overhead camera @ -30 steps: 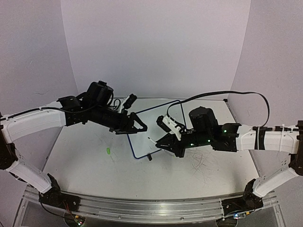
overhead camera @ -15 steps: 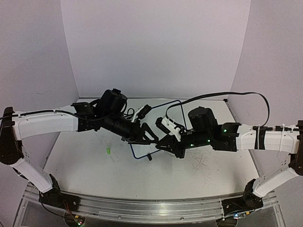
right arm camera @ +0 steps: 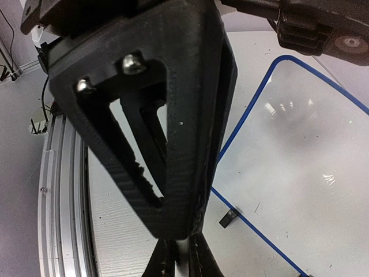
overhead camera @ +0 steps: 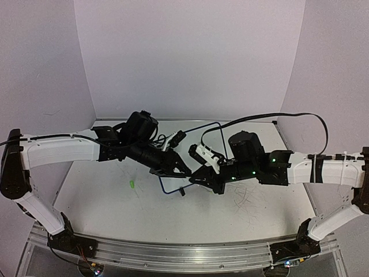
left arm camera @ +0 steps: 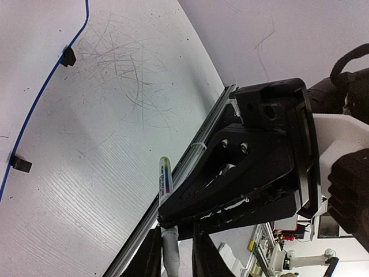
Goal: Write a sentence on the whiteboard
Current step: Pass from the right arm to the left
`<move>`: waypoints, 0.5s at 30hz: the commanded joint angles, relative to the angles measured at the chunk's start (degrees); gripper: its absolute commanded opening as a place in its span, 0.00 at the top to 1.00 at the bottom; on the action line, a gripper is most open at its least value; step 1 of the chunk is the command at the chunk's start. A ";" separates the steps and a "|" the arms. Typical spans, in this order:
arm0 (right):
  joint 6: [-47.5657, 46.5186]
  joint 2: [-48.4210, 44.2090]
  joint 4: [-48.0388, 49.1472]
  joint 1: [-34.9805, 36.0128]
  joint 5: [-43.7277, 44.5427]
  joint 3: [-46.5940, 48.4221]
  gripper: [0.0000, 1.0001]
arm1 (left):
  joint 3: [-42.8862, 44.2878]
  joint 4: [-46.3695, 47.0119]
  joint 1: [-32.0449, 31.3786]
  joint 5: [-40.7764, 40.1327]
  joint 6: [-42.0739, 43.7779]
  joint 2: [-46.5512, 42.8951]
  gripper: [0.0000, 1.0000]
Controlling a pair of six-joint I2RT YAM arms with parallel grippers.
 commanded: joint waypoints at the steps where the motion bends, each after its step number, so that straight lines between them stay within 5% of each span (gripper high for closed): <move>1: -0.01 -0.94 0.91 0.38 1.98 1.66 1.00 | 2.36 1.81 0.05 -0.65 -0.05 -0.07 0.90; 4: 0.51 -1.08 0.91 0.37 3.57 1.69 1.00 | 2.58 1.92 0.06 -0.46 -0.12 -0.29 1.00; 9: 2.15 -1.53 1.39 0.38 5.61 1.81 0.98 | 2.85 1.86 0.03 -0.91 -0.11 -1.05 1.00; 15: 4.59 -2.11 1.94 0.38 8.64 1.85 0.42 | 2.73 1.61 0.06 -3.75 -0.01 -2.31 1.00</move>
